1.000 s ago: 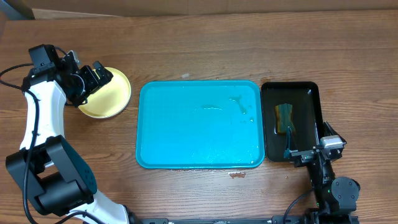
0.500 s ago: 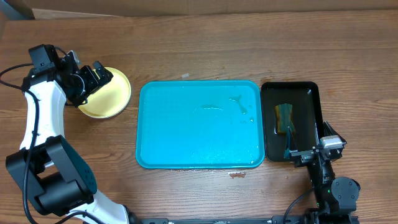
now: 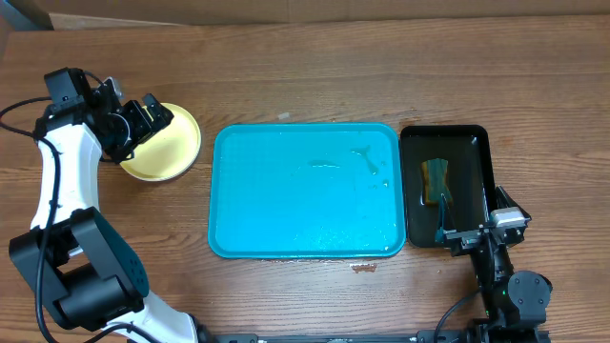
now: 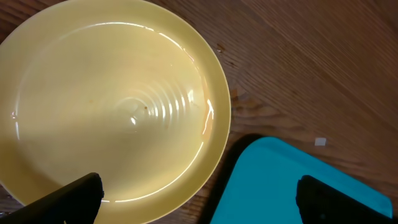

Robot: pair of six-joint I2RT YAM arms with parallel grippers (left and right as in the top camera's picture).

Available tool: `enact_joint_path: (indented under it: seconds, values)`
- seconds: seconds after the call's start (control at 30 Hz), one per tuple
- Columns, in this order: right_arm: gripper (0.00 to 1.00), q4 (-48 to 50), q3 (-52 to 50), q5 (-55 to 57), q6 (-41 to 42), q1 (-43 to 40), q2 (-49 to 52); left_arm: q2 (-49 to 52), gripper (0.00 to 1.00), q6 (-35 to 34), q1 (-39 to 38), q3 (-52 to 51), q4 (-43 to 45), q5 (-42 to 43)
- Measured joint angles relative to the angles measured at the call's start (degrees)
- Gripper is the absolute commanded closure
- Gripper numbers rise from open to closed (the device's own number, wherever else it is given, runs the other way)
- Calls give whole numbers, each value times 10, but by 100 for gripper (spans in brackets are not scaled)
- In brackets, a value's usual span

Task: Clean dirty plates on tray and stack at the side

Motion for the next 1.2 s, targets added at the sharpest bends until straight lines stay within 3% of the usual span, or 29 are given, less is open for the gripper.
enact_joint_path:
  seconds: [0.27,0.43,1.0,1.2]
  values:
    - [0,0,0,0,0,0,0,-40,0,0,-77,0,0,-2]
    - [0,0,0,0,0,0,0,-115,0,0,-146,0,0,-1]
    - [0,0,0,0,0,0,0,-410,0,0,-158,-1,1,-2]
    - [0,1,0,0,0,0,0,-482,0,0,-158,-56,1,-2]
